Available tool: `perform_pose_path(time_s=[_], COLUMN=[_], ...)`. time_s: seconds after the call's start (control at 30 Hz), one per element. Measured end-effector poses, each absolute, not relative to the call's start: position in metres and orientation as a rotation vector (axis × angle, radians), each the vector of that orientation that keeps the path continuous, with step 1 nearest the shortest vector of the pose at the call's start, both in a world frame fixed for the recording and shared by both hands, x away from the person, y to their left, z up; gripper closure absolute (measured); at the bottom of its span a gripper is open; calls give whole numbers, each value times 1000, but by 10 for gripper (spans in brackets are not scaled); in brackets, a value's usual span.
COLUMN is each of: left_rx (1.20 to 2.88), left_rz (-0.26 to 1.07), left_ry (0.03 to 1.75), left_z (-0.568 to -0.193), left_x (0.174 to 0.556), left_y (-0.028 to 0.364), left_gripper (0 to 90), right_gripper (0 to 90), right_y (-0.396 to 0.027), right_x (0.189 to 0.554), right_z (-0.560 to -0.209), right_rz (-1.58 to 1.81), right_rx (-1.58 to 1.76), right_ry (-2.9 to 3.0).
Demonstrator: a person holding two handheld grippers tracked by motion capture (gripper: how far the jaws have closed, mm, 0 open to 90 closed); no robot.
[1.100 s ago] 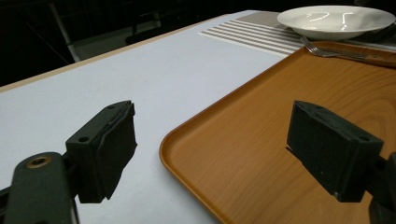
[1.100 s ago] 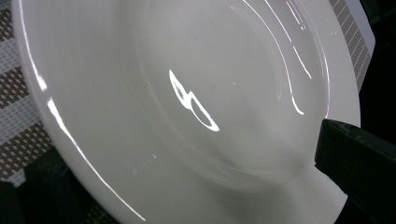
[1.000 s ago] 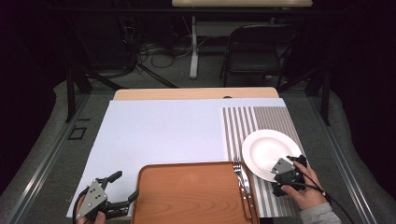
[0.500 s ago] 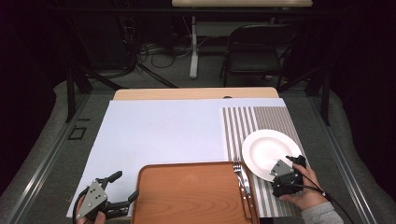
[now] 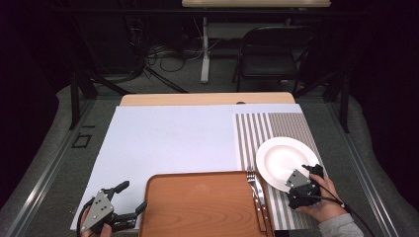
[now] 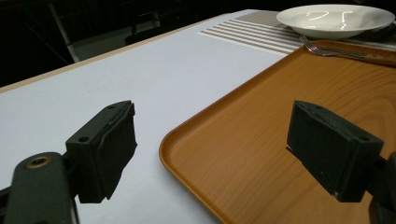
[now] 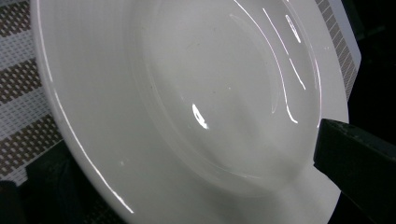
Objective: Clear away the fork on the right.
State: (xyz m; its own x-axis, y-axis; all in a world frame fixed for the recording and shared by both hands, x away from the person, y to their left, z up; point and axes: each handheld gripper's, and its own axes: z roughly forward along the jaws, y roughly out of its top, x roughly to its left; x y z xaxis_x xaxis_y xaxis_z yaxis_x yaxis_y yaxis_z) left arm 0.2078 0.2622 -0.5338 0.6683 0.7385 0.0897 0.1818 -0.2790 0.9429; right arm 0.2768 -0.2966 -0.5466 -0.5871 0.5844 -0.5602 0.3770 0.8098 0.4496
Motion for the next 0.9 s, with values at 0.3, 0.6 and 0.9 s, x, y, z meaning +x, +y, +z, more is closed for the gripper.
perform_pose_path(time_s=[0.3, 0.6, 0.9], left_rx=[1809, 1814, 1815], left_rz=[647, 646, 649], left_ry=[733, 729, 730], left_z=[-534, -534, -534], left_x=[208, 208, 208], left_y=[262, 262, 262], left_gripper=[156, 156, 156], right_gripper=[12, 8, 27], right_y=[-295, -294, -294], right_x=[278, 278, 278], right_z=[-546, -547, -548], right_rz=[342, 334, 357], right_rx=[679, 644, 623], right_ry=[2248, 2234, 2229])
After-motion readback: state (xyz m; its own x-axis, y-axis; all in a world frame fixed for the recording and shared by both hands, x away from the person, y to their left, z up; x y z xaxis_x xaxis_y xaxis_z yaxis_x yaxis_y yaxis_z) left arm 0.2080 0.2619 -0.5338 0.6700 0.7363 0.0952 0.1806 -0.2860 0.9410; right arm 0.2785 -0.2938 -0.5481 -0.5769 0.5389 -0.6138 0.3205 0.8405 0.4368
